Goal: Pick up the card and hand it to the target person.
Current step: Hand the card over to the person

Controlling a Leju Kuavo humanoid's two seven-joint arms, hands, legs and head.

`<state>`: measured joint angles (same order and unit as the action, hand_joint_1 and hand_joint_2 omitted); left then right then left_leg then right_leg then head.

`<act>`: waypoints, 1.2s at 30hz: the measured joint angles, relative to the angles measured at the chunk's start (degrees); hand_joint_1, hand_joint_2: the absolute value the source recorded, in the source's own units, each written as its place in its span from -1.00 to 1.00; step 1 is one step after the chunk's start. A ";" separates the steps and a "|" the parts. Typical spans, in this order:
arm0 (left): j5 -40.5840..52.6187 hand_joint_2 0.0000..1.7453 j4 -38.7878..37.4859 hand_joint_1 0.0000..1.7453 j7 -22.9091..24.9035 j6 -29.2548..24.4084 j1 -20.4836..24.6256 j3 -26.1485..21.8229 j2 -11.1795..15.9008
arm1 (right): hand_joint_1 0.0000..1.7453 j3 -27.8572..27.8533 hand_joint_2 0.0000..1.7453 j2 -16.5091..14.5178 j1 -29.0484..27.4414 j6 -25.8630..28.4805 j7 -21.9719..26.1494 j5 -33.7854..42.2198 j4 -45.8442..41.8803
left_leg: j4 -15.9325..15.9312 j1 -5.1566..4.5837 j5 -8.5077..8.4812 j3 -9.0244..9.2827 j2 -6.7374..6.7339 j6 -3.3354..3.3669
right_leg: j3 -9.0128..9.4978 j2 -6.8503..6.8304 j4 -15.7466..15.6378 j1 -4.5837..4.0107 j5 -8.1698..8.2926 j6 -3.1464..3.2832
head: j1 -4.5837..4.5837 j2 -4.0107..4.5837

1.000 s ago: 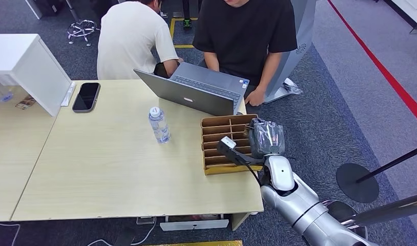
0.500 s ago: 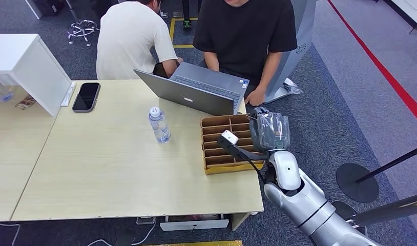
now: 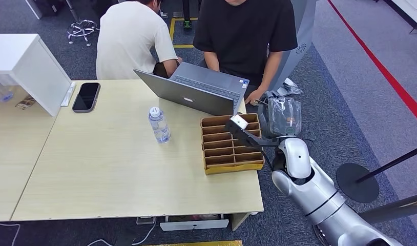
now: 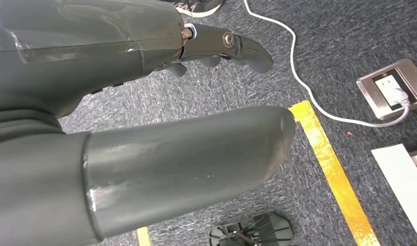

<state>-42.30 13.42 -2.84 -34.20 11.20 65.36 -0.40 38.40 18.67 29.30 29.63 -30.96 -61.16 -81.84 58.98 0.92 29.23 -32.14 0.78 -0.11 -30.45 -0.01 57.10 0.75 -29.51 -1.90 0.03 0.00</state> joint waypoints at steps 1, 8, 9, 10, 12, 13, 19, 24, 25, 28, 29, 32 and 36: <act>0.17 -1.00 0.00 -1.00 0.13 0.13 0.09 0.01 0.00 | 1.00 -0.08 1.00 0.07 0.56 0.04 0.17 0.34 0.33 | 0.00 0.00 0.00 0.00 0.00 0.00 | 0.00 0.00 0.00 0.00 0.00 0.00 | 0.00 0.00; 0.77 -1.00 0.00 -1.00 0.56 0.41 0.76 0.05 0.00 | 1.00 -0.20 1.00 0.16 3.91 0.42 1.41 1.42 5.27 | 0.00 0.00 0.00 -0.01 0.01 0.00 | 0.00 -0.01 0.00 0.00 0.00 0.00 | 0.00 0.00; 0.77 -1.00 0.00 -1.00 0.58 0.42 0.81 0.05 -0.01 | 1.00 -0.20 1.00 0.16 4.16 0.47 1.46 1.48 5.75 | 0.00 0.00 0.00 -0.01 0.01 0.00 | 0.00 -0.01 0.00 0.00 0.00 0.00 | 0.00 0.00; 0.78 -1.00 0.00 -1.00 0.59 0.43 0.84 0.05 -0.01 | 1.00 -0.20 1.00 0.15 4.35 0.51 1.50 1.51 6.14 | 0.00 0.00 0.00 -0.01 0.01 0.00 | 0.00 -0.01 0.00 0.00 0.00 0.00 | 0.00 0.00; 0.78 -1.00 0.00 -1.00 0.60 0.43 0.85 0.05 -0.02 | 1.00 -0.20 1.00 0.15 4.63 0.55 1.57 1.57 6.88 | 0.00 0.00 0.00 -0.02 0.01 0.00 | -0.01 -0.01 0.00 0.00 0.00 0.00 | 0.00 0.00; 0.79 -1.00 0.00 -1.00 0.60 0.45 0.86 0.05 -0.02 | 1.00 -0.20 1.00 0.15 4.74 0.55 1.61 1.61 7.25 | 0.00 0.00 0.00 -0.02 0.01 0.00 | -0.01 -0.01 0.00 0.00 0.00 0.00 | 0.01 0.00; 1.56 -1.00 0.00 -1.00 1.17 1.07 1.12 0.05 -0.07 | 1.00 -0.14 1.00 0.08 6.05 1.62 2.53 3.14 11.17 | 0.00 0.00 0.00 -0.03 0.02 0.00 | 0.00 -0.02 0.00 0.00 0.00 0.00 | 0.01 0.00; 1.87 -1.00 0.00 -1.00 1.40 1.49 1.54 0.07 -0.11 | 1.00 0.08 1.00 -0.55 7.51 5.23 5.00 4.70 15.81 | 0.00 0.00 0.00 -0.03 0.03 0.00 | 0.00 -0.02 0.00 0.00 0.00 0.00 | 0.00 0.00; 1.90 -1.00 0.00 -1.00 1.39 1.51 1.64 0.07 -0.12 | 1.00 0.18 1.00 -0.75 7.80 5.62 5.18 4.78 16.77 | 0.00 0.00 0.00 -0.04 0.03 0.00 | 0.00 -0.03 0.00 0.00 0.00 0.00 | 0.00 0.00; 1.97 -1.00 0.00 -1.00 1.38 1.55 1.80 0.08 -0.13 | 1.00 0.37 1.00 -1.19 8.29 5.95 5.31 4.89 18.99 | 0.00 0.00 0.00 -0.05 0.05 0.00 | -0.01 -0.04 0.00 0.00 0.00 0.00 | 0.01 0.00; 1.98 -1.00 0.00 -1.00 1.38 1.55 1.81 0.08 -0.13 | 1.00 0.38 1.00 -1.27 8.34 5.99 5.32 4.91 19.49 | 0.00 0.00 0.00 -0.06 0.06 0.00 | -0.01 -0.04 0.01 0.00 0.00 0.00 | 0.00 0.00; 2.00 -1.00 0.00 -1.00 1.36 1.60 1.82 0.08 -0.13 | 1.00 0.52 1.00 -1.45 8.53 6.35 5.38 4.83 20.83 | 0.00 0.00 0.00 -0.08 0.06 0.00 | -0.03 -0.04 0.01 0.00 0.00 0.00 | 0.00 0.00; 2.00 -1.00 0.00 -1.00 1.32 1.73 1.83 0.08 -0.13 | 1.00 0.79 1.00 -1.84 8.79 7.25 5.53 3.95 22.30 | 0.00 0.00 0.00 -0.08 0.06 0.00 | -0.04 -0.04 0.01 0.00 0.00 0.00 | 0.00 0.00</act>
<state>-40.30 13.42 -1.52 -32.46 13.02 65.44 -0.52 39.19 16.83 38.09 36.88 -25.42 -57.21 -59.54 58.99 0.92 29.23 -32.22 0.84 -0.11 -30.49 -0.05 57.11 0.75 -29.51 -1.90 0.03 0.00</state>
